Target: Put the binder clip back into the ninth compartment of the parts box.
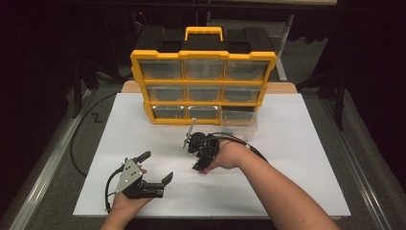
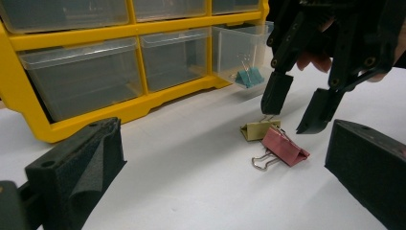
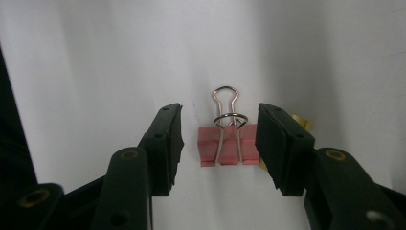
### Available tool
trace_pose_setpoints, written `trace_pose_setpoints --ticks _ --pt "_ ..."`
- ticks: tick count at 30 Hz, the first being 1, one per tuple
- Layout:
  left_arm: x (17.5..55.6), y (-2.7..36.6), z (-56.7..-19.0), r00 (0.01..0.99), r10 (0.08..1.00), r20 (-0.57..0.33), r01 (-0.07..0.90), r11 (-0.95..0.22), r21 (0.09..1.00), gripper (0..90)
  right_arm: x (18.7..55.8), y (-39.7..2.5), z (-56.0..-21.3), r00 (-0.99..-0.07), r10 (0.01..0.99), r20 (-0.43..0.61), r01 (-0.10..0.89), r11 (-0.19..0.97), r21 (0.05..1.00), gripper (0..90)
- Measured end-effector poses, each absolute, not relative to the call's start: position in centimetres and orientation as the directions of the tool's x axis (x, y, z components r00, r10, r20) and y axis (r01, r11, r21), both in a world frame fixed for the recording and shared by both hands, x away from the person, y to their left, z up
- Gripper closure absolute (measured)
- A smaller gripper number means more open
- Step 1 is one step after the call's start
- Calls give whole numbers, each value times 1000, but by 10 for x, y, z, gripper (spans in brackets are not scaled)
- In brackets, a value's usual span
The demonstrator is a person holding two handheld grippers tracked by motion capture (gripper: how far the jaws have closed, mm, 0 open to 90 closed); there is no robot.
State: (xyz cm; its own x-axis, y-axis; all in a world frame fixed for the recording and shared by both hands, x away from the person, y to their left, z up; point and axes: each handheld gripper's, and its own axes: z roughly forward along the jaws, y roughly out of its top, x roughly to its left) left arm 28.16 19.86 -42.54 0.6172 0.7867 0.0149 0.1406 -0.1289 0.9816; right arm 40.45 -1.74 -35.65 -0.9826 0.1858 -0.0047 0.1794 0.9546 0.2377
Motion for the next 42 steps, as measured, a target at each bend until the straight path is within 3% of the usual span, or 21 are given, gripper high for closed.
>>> trace_pose_setpoints --ticks 27,42 --pt "281 199 -425 618 786 14 141 -128 982 2 410 -12 -373 -987 160 -16 154 969 194 731" --pt "281 199 -425 621 784 16 140 -131 981 2 408 -15 -368 -987 158 9 157 966 205 747"
